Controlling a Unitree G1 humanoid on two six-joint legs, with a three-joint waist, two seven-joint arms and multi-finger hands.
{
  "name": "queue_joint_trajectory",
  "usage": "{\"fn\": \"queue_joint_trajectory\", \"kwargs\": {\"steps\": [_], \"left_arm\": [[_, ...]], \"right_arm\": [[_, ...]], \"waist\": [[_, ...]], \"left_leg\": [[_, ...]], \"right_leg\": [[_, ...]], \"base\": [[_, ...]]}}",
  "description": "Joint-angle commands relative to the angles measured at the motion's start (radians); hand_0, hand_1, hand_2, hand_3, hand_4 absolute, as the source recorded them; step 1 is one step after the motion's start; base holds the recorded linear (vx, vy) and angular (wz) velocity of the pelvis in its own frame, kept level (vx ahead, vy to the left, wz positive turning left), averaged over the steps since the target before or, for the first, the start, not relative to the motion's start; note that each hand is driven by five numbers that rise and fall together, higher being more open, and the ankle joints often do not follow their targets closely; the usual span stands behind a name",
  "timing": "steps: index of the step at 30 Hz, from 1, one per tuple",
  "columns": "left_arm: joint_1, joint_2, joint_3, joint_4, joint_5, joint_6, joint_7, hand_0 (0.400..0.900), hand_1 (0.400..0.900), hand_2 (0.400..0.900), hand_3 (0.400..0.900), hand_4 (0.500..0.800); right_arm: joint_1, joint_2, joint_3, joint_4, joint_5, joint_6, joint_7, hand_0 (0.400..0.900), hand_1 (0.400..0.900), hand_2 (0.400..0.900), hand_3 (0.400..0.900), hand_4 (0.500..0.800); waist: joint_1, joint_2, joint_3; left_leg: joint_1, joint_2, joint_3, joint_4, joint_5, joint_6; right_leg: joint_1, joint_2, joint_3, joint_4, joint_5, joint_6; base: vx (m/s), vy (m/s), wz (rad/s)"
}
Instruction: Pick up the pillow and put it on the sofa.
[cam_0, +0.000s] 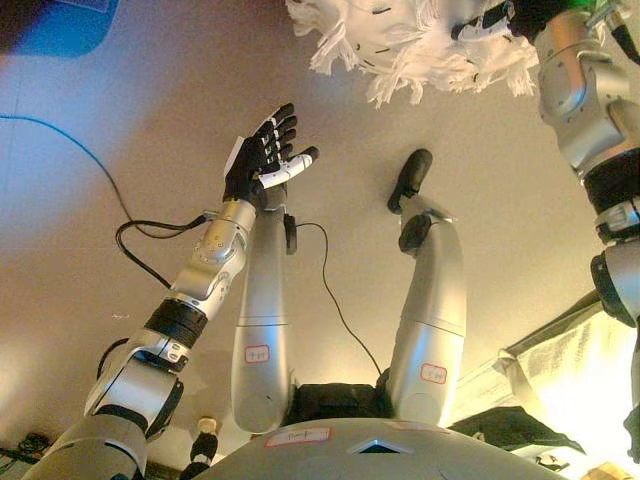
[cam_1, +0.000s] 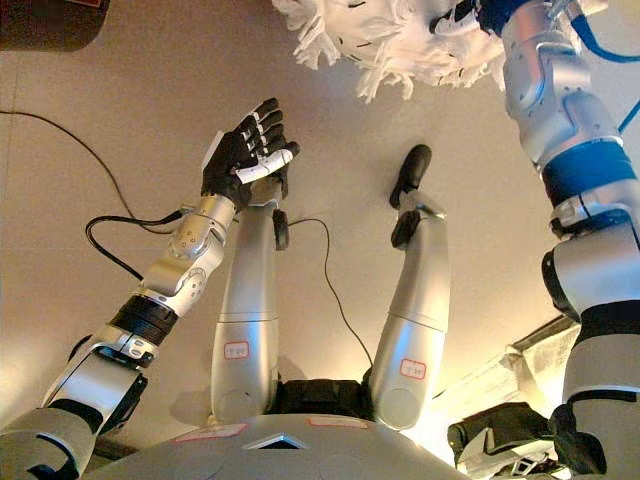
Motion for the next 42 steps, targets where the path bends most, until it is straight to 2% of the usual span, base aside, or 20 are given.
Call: {"fn": "queue_joint_trajectory", "kwargs": {"steps": [1,7,8,20,24,30,35,42], "left_arm": [[0.022,0.003,0.003,-0.121,-0.009,-0.049,-0.004,0.900,0.900,0.900,0.900,0.800],[0.014,0.004,0.003,-0.117,-0.010,-0.047,0.001,0.900,0.900,0.900,0.900,0.800],[0.014,0.006,0.005,-0.118,-0.011,-0.048,0.001,0.900,0.900,0.900,0.900,0.800],[0.012,0.004,0.010,-0.105,-0.012,-0.043,0.002,0.900,0.900,0.900,0.900,0.800],[0.011,0.000,0.021,-0.088,0.003,-0.044,0.013,0.900,0.900,0.900,0.900,0.800],[0.021,-0.015,0.070,-0.047,0.053,-0.040,0.066,0.900,0.900,0.900,0.900,0.800],[0.009,-0.027,0.082,-0.023,0.083,-0.039,0.073,0.900,0.900,0.900,0.900,0.800],[0.005,-0.035,0.093,0.018,0.171,-0.013,0.090,0.900,0.900,0.900,0.900,0.800]], "right_arm": [[-0.174,-0.018,0.028,-0.023,0.041,0.000,-0.013,0.400,0.400,0.400,0.400,0.500],[-0.218,0.012,0.048,-0.049,0.077,-0.010,-0.019,0.400,0.400,0.400,0.400,0.500],[-0.221,0.016,0.049,-0.056,0.079,-0.008,-0.015,0.400,0.400,0.400,0.400,0.500],[-0.210,0.018,0.020,-0.098,0.103,-0.013,-0.013,0.400,0.400,0.400,0.400,0.500],[-0.175,0.009,-0.016,-0.146,0.111,-0.016,-0.016,0.400,0.400,0.400,0.400,0.500],[-0.096,-0.021,-0.095,-0.244,0.097,-0.015,-0.027,0.400,0.400,0.400,0.400,0.500],[-0.024,-0.039,-0.164,-0.355,0.059,-0.023,-0.038,0.400,0.400,0.400,0.400,0.500],[0.103,-0.064,-0.286,-0.498,0.038,-0.040,-0.058,0.400,0.400,0.400,0.400,0.500]], "waist": [[0.026,0.002,-0.001],[0.023,-0.006,-0.001],[0.020,-0.009,-0.001],[0.016,-0.017,-0.001],[0.011,-0.017,-0.001],[0.002,-0.016,-0.001],[-0.008,-0.016,-0.001],[-0.022,-0.023,-0.002]], "left_leg": [[0.038,0.007,-0.004,0.062,-0.156,0.017],[0.041,0.010,-0.004,0.037,-0.142,0.012],[0.026,0.004,-0.003,0.022,-0.105,0.015],[0.037,0.004,-0.002,0.008,-0.099,0.015],[0.055,0.006,0.001,0.003,-0.097,0.014],[0.113,0.015,0.009,-0.036,-0.083,0.009],[0.194,0.023,0.017,-0.099,-0.060,0.001],[0.346,0.034,0.022,-0.225,-0.011,-0.011]], "right_leg": [[0.028,0.027,0.000,0.029,-0.060,0.046],[0.029,0.030,-0.001,0.009,-0.049,0.046],[0.018,0.026,-0.006,-0.011,-0.015,0.035],[0.028,0.030,-0.006,-0.025,-0.011,0.037],[0.043,0.031,-0.003,-0.027,-0.012,0.038],[0.094,0.036,-0.003,-0.063,0.003,0.039],[0.173,0.044,-0.005,-0.134,0.027,0.041],[0.325,0.068,-0.018,-0.253,0.065,0.044]], "base": [[0.00,0.000,0.00],[-0.02,0.004,0.01],[-0.11,0.029,0.02],[-0.01,0.003,0.00],[-0.01,0.001,-0.02],[0.00,0.000,0.00],[-0.01,-0.019,-0.05],[0.00,-0.019,-0.01]]}}
